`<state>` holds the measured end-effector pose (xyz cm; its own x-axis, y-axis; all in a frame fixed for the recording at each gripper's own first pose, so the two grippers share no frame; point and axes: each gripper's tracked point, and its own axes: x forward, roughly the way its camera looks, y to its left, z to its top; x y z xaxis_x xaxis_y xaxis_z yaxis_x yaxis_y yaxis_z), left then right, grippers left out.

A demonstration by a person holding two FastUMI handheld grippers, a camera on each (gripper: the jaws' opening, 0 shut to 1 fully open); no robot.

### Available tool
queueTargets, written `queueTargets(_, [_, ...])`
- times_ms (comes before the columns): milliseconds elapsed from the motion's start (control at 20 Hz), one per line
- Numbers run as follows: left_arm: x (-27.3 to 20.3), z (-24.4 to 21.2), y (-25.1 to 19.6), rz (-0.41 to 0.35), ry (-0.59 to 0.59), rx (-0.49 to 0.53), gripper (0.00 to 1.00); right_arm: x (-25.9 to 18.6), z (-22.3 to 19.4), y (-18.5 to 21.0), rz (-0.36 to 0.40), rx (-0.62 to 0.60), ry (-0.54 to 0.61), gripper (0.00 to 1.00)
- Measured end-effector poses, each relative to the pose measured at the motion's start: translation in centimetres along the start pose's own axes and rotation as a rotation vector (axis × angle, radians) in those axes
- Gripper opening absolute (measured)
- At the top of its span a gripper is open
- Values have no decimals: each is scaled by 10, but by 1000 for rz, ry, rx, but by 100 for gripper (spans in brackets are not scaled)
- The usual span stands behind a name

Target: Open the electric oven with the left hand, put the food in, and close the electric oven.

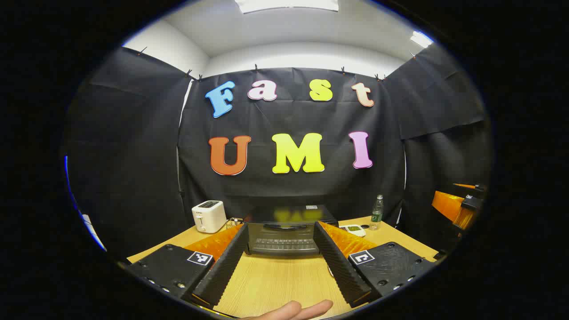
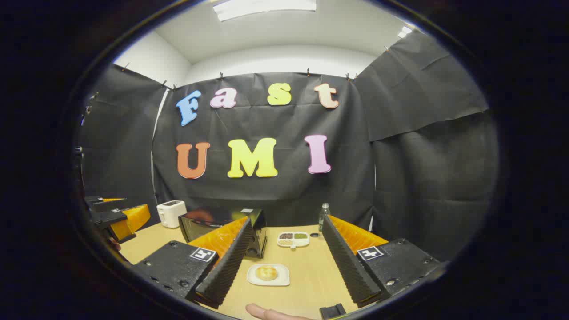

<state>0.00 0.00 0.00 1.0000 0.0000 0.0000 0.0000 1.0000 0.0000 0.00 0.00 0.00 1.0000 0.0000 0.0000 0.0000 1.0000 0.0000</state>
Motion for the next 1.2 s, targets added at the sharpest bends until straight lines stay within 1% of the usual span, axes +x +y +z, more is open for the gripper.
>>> queueTargets(150, [0,7,3,2,-3,-1,95,-3,11,-1,-5,4,-20,97])
queueTargets(400, [1,15,0,-15,-6,-17,95,-3,23,-1,-6,-2,-30,97])
queueTargets(600, [12,24,2,-11,-13,1,95,2,29,-1,-5,-5,-37,97])
queueTargets(650, [17,23,-1,-19,-3,0,89,3,28,-3,-7,0,-33,97])
queueTargets(700, [24,20,-6,-33,5,-7,100,4,26,-4,-8,5,-30,97])
queueTargets(750, [31,19,-10,-49,6,-16,95,5,26,-6,-7,15,-32,97])
queueTargets(850, [50,21,-22,-99,4,-37,95,5,22,-8,-7,49,-32,97])
queueTargets(900, [60,12,-27,-118,27,-43,88,5,22,-6,0,63,-38,97])
queueTargets(950, [69,5,-30,-122,48,-51,95,4,22,-3,14,72,-42,97])
queueTargets(1000, [80,1,-34,-130,68,-50,95,3,20,-1,24,75,-41,97])
queueTargets(1050, [92,-2,-38,-138,83,-48,100,1,20,-2,32,75,-44,97])
queueTargets(1100, [105,-10,-44,-155,112,-49,98,-2,22,-4,33,78,-55,97])
queueTargets(1150, [116,-21,-51,-193,156,-56,95,-5,24,-8,27,84,-67,97])
queueTargets(1200, [128,-30,-56,-216,188,-69,95,-9,27,-12,20,93,-87,97])
